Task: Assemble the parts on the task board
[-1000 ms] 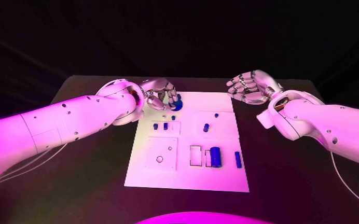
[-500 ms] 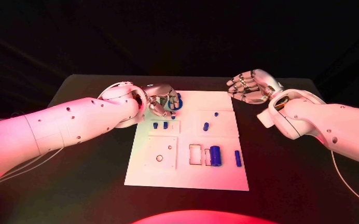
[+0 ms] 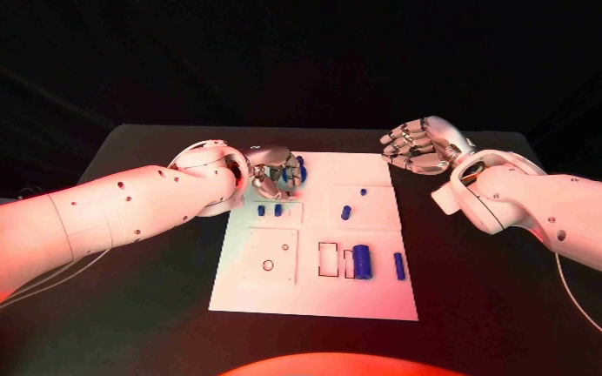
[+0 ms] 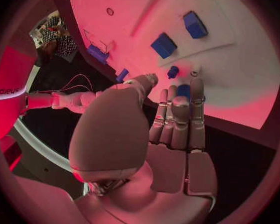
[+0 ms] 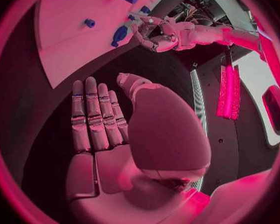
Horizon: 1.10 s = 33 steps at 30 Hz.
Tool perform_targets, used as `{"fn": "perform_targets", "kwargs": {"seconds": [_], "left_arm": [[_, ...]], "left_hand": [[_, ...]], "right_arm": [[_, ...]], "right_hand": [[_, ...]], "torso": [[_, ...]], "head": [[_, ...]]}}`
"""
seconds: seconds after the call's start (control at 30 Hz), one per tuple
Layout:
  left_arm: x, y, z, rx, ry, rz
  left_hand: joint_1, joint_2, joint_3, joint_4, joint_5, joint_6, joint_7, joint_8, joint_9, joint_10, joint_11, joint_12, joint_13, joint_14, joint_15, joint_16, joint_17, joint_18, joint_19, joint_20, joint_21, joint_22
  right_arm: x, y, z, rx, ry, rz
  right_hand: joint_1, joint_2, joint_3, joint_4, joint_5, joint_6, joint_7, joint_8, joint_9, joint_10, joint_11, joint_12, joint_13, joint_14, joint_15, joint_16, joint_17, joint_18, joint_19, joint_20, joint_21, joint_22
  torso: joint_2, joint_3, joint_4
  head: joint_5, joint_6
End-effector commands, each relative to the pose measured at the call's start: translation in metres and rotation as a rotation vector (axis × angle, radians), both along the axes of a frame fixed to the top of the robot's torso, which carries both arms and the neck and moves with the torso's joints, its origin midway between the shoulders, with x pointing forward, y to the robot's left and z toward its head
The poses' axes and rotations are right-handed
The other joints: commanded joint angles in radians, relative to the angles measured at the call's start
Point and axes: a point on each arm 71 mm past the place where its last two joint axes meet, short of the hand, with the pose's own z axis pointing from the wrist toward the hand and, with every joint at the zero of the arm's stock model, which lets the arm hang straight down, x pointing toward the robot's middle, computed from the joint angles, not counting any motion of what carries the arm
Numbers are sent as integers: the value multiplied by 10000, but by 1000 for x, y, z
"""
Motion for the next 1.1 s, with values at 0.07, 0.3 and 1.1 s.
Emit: {"fn": "perform_targets", "kwargs": {"seconds": [0.07, 0.3, 1.1], "left_arm": [[1, 0, -4, 293, 142, 15], [6, 1, -9, 509, 342, 174], [6, -2, -17, 750, 684, 131]], "left_hand": [[184, 24, 156, -60, 31, 149, 0, -50, -20, 117, -17, -77, -43, -42, -27, 88, 5, 132, -117, -18, 108, 70], [224, 19, 231, -110, 18, 224, -4, -69, -30, 119, -4, -137, -79, -92, -18, 110, -47, 128, -158, -17, 170, 130], [385, 245, 601, -375, -37, 587, -40, -167, -66, 499, -101, -142, -119, 341, -81, 726, 745, 114, -223, -44, 642, 602]], "right_arm": [[0, 1, 0, 4, -21, 94], [0, 1, 0, 12, -12, 104], [0, 1, 0, 71, 18, 101]], "right_hand": [[-80, -48, 62, 24, 12, 33, 22, -57, -15, 44, 47, -52, -15, -73, -24, -52, -11, 109, -41, 15, -68, -16], [-92, -42, 66, 27, 12, 29, 27, -61, -16, 42, 51, -59, -14, -75, -22, -54, -11, 110, -44, 18, -71, -20], [-114, -28, 81, 29, 12, 29, 34, -66, -17, 44, 56, -72, -13, -79, -17, -58, -13, 113, -50, 24, -79, -30]], "torso": [[7, 12, 3], [4, 22, -13], [-3, 19, -1]], "head": [[10, -8], [8, -47], [-37, -131]]}}
